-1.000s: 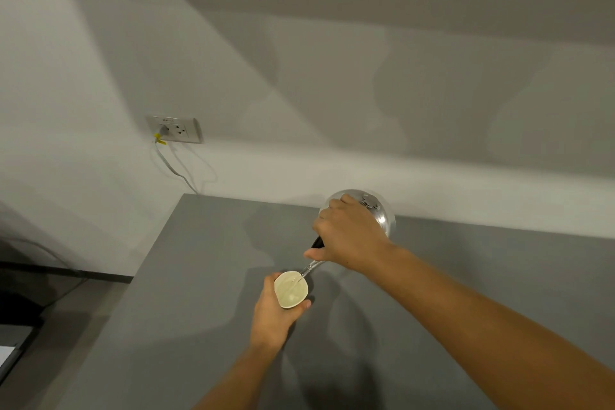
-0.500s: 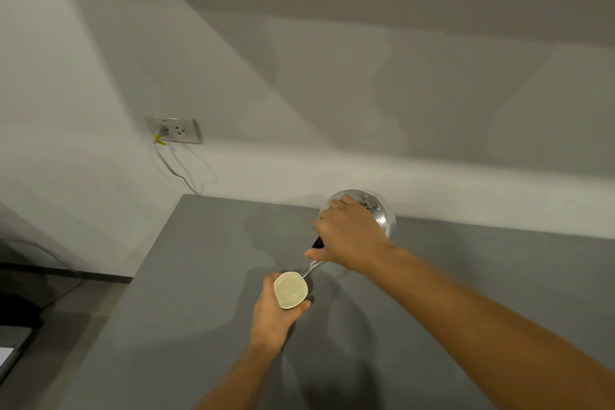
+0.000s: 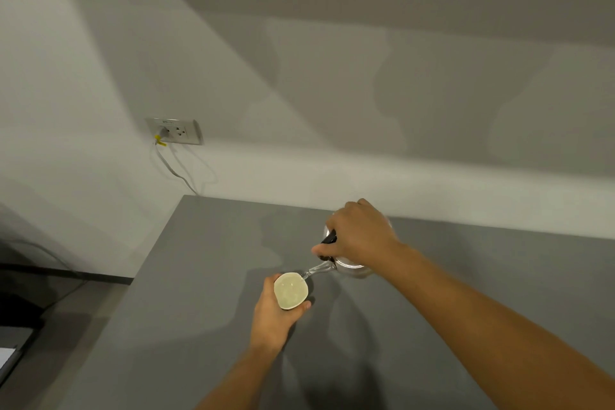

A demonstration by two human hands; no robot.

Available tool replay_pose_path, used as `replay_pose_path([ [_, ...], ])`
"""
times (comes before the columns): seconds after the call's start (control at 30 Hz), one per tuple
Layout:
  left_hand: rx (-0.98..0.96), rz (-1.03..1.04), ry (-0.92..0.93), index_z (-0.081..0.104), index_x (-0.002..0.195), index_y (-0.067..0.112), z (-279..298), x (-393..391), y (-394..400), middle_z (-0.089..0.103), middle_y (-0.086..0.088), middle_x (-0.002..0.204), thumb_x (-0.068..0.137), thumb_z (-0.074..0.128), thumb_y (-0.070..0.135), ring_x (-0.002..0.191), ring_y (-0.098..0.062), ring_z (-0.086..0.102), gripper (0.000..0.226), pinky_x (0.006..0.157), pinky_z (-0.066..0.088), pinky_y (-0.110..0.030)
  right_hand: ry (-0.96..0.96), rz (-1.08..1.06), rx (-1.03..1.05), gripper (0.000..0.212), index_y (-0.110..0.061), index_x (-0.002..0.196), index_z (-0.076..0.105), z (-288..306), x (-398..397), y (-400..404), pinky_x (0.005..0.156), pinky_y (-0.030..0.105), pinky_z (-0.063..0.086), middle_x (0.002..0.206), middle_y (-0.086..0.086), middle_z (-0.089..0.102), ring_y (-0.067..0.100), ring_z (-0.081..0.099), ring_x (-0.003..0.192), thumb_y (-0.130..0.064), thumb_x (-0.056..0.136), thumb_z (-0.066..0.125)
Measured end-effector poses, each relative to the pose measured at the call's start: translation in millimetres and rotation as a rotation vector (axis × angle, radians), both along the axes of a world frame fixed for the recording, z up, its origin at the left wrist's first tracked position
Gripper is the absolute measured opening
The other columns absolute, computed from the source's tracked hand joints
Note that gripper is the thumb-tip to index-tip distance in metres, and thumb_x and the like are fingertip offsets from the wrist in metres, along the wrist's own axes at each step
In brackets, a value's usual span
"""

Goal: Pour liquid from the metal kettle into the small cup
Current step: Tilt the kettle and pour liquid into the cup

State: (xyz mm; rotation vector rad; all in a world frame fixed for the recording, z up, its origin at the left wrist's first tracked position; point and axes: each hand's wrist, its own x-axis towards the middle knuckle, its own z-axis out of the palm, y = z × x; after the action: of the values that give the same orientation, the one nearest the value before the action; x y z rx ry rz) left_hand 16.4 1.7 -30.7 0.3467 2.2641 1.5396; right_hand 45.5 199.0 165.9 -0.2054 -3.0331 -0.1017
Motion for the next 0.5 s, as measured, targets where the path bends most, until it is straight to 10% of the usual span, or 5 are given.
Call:
replay_pose_path([
  [0.5, -0.033, 0.009, 0.012, 0.049, 0.104, 0.052, 0.2, -0.8, -0.3, 0.07, 0.017, 0.104, 0.059, 0.097, 0.039, 0.096, 0.012, 0.062, 0.067, 0.071, 0.046, -0.014, -0.007, -0.358, -0.647, 0.062, -0.021, 0.049, 0.049, -21.3, 12.6, 53.1, 0.047, 0.023, 0.035, 0.041, -0.009, 0.051, 0.004, 0.046, 0.042, -0.076, 0.058, 0.076],
])
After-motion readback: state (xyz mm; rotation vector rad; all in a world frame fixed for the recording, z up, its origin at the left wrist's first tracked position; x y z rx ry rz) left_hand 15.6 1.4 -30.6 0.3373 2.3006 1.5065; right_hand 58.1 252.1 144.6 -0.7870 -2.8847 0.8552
